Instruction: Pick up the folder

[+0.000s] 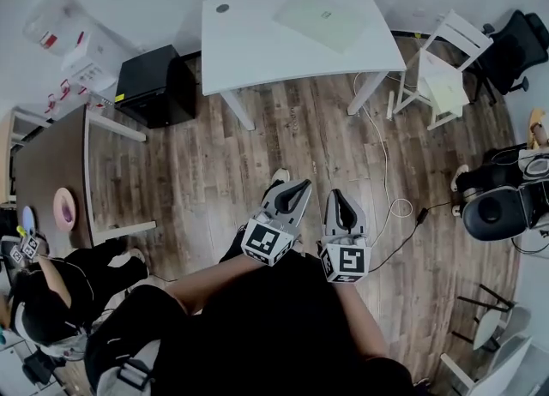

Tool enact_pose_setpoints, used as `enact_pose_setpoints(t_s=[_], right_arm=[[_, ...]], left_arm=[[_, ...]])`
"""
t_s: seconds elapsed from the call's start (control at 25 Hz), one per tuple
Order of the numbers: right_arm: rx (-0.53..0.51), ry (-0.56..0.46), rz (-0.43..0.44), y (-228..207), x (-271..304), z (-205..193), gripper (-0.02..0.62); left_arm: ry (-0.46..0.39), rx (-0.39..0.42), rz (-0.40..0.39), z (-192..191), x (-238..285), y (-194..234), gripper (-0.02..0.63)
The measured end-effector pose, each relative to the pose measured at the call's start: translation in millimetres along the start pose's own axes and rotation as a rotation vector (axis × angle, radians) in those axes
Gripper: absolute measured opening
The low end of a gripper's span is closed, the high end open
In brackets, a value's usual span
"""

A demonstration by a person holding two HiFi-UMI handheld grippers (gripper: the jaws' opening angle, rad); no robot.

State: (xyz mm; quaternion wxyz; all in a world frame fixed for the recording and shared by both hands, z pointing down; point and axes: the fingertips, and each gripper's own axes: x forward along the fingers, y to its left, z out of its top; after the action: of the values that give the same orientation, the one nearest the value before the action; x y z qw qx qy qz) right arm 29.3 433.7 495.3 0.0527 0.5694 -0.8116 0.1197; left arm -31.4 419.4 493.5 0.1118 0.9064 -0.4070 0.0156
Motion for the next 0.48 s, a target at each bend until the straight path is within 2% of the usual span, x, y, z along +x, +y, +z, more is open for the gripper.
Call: enact_pose_setpoints(t_s=[0.2, 0.48], right_arm=[[-0.032, 0.034, -0.009, -21, 83, 19, 0.035], [-0.05, 0.053, -0.051, -39, 192, 53, 0.035]], left_arm=[[0.001, -0.034, 0.006, 17, 58, 67, 0.018], [0.022, -0.035, -0.065, 51, 122, 148, 0.018]])
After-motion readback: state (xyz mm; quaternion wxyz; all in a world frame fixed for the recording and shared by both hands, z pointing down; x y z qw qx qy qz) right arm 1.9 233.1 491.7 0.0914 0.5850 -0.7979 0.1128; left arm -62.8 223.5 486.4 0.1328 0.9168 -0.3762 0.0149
